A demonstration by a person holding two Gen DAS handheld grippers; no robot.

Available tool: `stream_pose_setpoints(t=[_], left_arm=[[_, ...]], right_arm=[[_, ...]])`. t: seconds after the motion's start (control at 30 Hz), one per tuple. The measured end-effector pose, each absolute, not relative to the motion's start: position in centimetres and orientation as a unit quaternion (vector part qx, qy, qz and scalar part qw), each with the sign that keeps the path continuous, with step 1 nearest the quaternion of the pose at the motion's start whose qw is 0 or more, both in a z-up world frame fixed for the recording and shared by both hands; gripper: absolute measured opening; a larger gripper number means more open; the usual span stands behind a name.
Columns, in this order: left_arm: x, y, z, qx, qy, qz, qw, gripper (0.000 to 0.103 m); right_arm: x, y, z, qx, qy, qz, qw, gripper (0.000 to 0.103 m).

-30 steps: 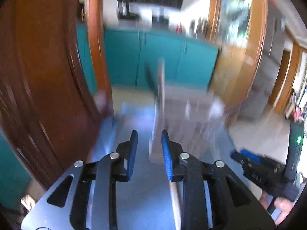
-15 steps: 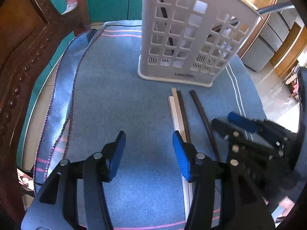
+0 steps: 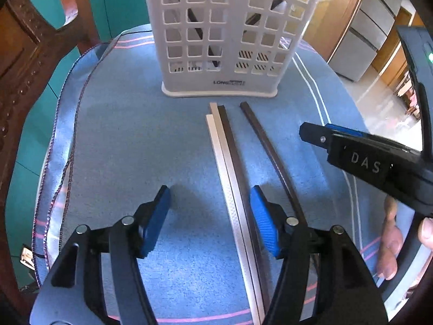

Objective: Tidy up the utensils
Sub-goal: 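Align both open tools over the remaining white and dark chopsticks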

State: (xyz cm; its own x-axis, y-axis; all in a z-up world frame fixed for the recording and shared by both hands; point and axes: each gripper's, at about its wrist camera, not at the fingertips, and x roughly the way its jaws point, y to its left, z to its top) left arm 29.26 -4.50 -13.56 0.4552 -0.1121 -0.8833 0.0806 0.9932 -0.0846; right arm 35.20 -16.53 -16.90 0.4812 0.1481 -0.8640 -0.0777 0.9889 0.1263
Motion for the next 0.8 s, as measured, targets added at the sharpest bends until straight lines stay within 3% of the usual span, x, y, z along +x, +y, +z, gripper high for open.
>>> stream_pose_setpoints(t=[0.07,0.2,0.33,0.37,0.4,0.73,0.8], left_arm=[[29.3,-4.4,-13.5,-0.016,0.516,-0.059,0.855,0.053],[29.2,-4.2,-13.3,-0.019,0.513,-0.06,0.856,0.022],[28.7,-3.7,-13.1,-0.024,0.51,-0.058,0.858,0.021],[28.7,-3.5,-13.0,-0.026,0.507,-0.057,0.86,0.018],[28.7,-3.6,-12.9,-0.025,0.503,-0.055,0.862,0.007],[28.6,-0.4,-11.8,-0.06,0.494,-0.038,0.867,0.007],[28.9,0.2,-12.2,-0.062,0.499,-0.034,0.864,0.013]], right_arm=[[35.3,-16.1,-17.0,0.029,0.505,0.069,0.86,0.039],[35.6,-16.2,-16.8,0.028,0.504,0.07,0.86,0.039],[35.5,-16.1,-16.7,0.026,0.504,0.069,0.861,0.04],[35.5,-16.0,-16.7,0.023,0.503,0.069,0.861,0.04],[35.4,-15.9,-16.7,0.022,0.503,0.069,0.861,0.041],[34.9,-15.4,-16.6,0.022,0.501,0.078,0.862,0.041],[34.6,-14.8,-16.6,0.016,0.499,0.088,0.862,0.041]])
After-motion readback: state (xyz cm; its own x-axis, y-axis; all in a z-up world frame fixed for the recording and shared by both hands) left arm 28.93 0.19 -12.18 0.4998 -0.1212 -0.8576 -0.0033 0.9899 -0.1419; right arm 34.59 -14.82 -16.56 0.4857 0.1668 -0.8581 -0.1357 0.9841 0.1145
